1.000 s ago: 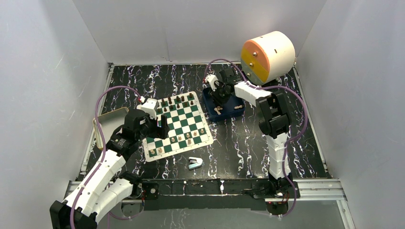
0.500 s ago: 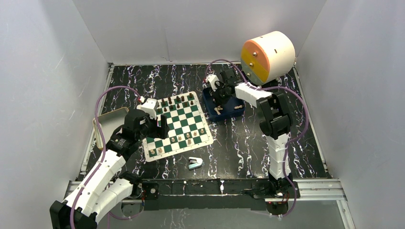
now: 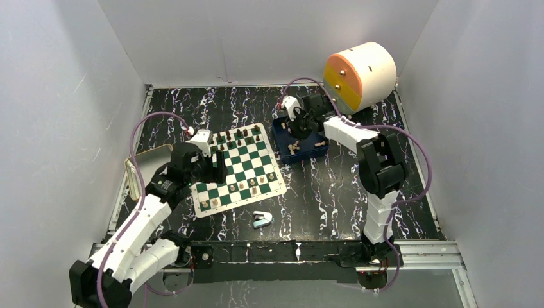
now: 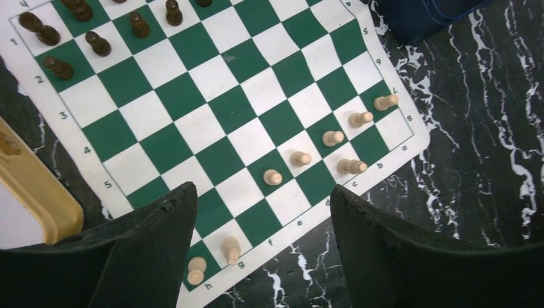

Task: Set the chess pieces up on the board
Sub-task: Pick up the chess piece from the storage box, then place the chess piece on the chessboard.

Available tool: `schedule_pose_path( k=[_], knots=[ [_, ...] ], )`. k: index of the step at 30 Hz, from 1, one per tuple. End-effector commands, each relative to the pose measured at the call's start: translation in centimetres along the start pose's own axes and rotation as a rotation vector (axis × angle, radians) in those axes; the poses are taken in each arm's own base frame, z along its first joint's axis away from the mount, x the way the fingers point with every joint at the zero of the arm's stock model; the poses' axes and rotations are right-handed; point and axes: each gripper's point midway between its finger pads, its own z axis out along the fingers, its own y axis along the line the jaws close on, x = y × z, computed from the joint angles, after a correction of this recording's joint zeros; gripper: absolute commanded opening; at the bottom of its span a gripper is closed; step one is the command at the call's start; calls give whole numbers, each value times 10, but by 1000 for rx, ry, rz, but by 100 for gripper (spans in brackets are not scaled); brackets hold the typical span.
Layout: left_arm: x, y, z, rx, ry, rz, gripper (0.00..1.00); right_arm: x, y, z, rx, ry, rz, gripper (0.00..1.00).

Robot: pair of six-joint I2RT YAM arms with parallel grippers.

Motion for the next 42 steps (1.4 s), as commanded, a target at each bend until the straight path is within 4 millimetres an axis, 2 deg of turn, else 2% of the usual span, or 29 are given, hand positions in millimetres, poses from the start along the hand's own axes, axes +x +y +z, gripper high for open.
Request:
schedule_pose_path(
  k=[1,4,7,11,16,20,24,29,36,42],
  knots=[
    [-21,-30,0,104,32,-131,72,-58,-3,-39,47,-177,-50,18],
    [-36,-60,-2,241,48,-236,68,-64,12,-54,31,-223,-51,17],
    [-51,-83,-5,346,59,-320,65,-64,37,-67,6,-272,-71,17],
    [-76,-103,-11,420,76,-388,64,-75,72,-95,-29,-404,-102,17],
    [-99,-124,-12,517,111,-431,60,-87,122,-135,-103,-540,-124,17],
    [-103,-141,-10,606,170,-454,54,-88,159,-156,-168,-620,-142,17],
    [-104,-146,-5,612,190,-483,54,-97,191,-174,-216,-689,-184,17],
    [-103,-156,-5,647,220,-497,53,-106,205,-187,-230,-732,-193,16],
    [-96,-161,-5,652,249,-512,48,-104,203,-191,-209,-740,-191,16],
    [-89,-175,-5,694,292,-508,45,-105,203,-193,-208,-742,-180,16]
  ],
)
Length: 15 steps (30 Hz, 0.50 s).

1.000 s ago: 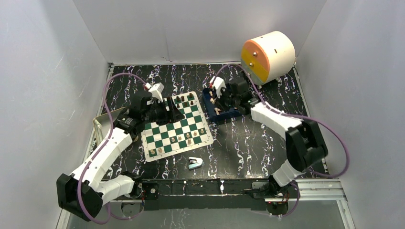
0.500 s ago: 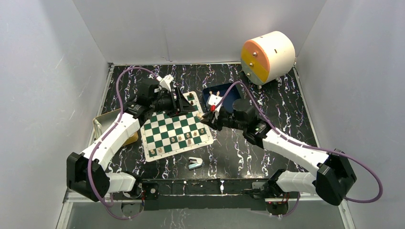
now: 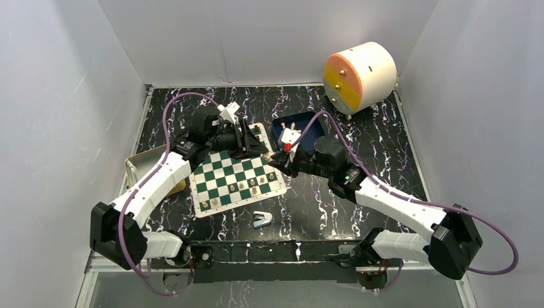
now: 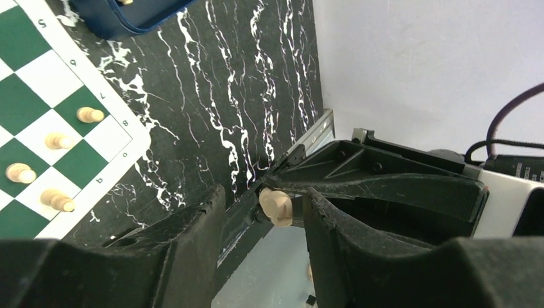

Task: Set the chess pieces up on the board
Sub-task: Place the chess piece on the chessboard.

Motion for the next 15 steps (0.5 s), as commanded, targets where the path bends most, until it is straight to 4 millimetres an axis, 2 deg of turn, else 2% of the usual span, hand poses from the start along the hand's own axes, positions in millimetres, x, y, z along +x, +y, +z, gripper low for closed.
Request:
schedule_pose_path(
  k=[1,7,12,15],
  knots=[
    [8,-24,3,78,48,27,44,-28,-4,-4,27,-92,-12,16],
    [14,-31,3,92,61,33,33,-26,-4,-3,35,-94,11,16],
    [13,-34,1,93,43,55,13,-20,-3,-4,38,-71,14,17],
    [10,-32,0,76,25,83,6,-13,-4,-6,48,-48,35,26]
  ],
)
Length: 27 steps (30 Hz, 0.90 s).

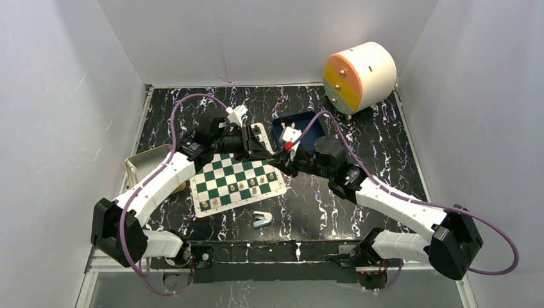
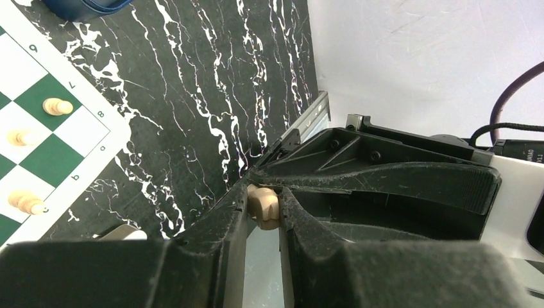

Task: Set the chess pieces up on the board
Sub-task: Place the chess piece on the chessboard.

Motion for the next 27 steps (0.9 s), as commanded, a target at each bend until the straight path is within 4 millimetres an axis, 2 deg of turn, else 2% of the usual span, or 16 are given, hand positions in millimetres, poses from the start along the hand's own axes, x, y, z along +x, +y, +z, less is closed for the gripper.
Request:
schedule_pose_path(
  k=[1,5,9,13,17,21,27],
  knots=[
    [-8,-17,-10,24,-41,90,5,-11,-1,-6,29,-36,21,31],
    [-10,1,-7,-57,-40,148,3,-16,-2,-11,61,-31,113,52],
    [-17,20,-8,-153,-78,211,2,-29,0,-19,76,-49,208,79],
    [-20,32,-9,-244,-113,305,1,-33,-7,-32,155,-72,306,98],
    [-19,38,-6,-318,-132,422,2,-25,-26,-48,315,-49,392,99],
    [-20,41,-6,-360,-193,524,2,-5,-49,-61,478,33,429,99],
    [-8,51,2,-369,-234,627,3,13,-77,-63,505,122,473,99]
  ],
)
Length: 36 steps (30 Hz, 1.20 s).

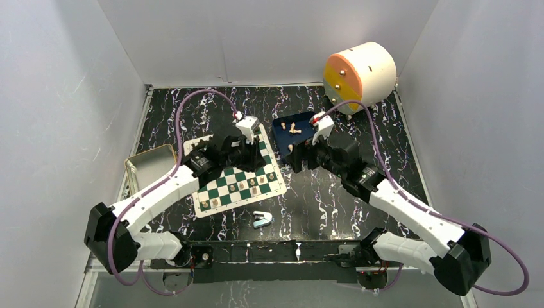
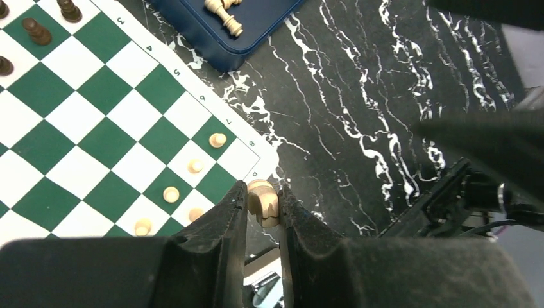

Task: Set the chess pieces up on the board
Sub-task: Place the chess piece on the chessboard.

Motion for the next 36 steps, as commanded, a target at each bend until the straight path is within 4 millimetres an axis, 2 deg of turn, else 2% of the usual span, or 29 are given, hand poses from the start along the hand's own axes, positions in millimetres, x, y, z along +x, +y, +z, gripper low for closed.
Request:
schedule_pose_path(
  k=[1,9,12,16,24,26,30,36],
  knots=[
    [-5,4,-2,-45,-106,110,3,-21,-27,5,69,-3,65,99],
    [31,0,20,-64,-76,235,3,-20,-81,15,105,29,224,99],
    [38,-5,28,-82,-70,281,3,-20,-94,14,134,25,238,99],
    [47,-8,42,-104,-72,331,3,-18,-95,12,121,21,250,99],
    [78,9,67,-147,-31,327,3,-21,-95,4,118,-9,240,99],
    [81,18,70,-189,-23,326,4,-20,-96,3,118,-13,222,99],
    [89,23,71,-199,8,343,4,-23,-102,0,137,-17,197,99],
    [99,32,71,-222,10,322,4,-26,-100,-2,126,-32,200,99]
  ],
)
